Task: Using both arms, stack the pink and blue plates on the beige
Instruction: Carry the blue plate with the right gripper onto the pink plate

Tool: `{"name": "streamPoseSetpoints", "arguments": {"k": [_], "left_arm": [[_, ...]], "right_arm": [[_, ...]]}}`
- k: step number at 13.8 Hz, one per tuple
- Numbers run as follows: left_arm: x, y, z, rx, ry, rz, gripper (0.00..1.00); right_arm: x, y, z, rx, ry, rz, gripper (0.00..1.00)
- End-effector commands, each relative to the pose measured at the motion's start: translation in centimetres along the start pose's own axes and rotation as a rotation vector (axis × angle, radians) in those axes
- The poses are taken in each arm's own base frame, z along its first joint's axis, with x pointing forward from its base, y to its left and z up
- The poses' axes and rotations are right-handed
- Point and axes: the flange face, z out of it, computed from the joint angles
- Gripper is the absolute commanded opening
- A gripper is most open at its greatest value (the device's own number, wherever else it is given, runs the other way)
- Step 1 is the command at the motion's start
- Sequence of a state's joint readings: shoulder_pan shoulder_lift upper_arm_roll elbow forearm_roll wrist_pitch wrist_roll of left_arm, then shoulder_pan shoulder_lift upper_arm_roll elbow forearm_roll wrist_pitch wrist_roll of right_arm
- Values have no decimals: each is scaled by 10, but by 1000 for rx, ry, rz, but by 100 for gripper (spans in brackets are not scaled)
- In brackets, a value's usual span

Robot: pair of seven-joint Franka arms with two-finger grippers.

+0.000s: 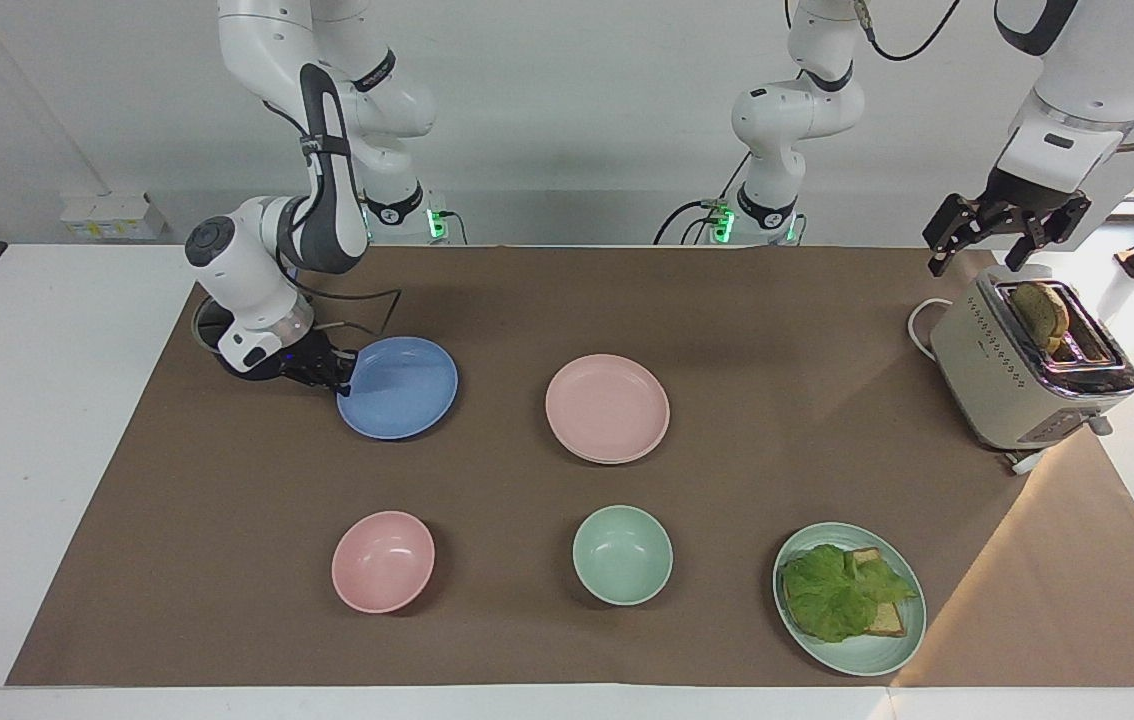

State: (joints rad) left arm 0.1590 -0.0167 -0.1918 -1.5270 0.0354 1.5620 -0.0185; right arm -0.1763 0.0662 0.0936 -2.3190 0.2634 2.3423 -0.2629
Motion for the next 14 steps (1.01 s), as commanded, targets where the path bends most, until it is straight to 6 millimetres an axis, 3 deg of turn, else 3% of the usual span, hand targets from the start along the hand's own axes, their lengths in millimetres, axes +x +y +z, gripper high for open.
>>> {"name": "streamPoseSetpoints", "arguments": {"k": [1,3,6,8,12,14], "left_arm": [[-5,0,-2,7,-9,4,100],[-5,8,-1,6,-10,19,100],[-6,21,-2,5,-9,42,100],[-6,24,-2,5,-10,51,100],[-8,33,-4,3,-8,70,100],[-9,32,-5,3,-6,68,100]], "right_arm": [[14,-17,-25,45,-12,-30,0],[25,-51,-48,52,-7,-20,0],[40,-134,-56,56,22,13,0],[45,-194,-54,67,69,47,0],[49,-273,-23,98,128,75,0],[39,-309,-12,100,111,56,0]]}}
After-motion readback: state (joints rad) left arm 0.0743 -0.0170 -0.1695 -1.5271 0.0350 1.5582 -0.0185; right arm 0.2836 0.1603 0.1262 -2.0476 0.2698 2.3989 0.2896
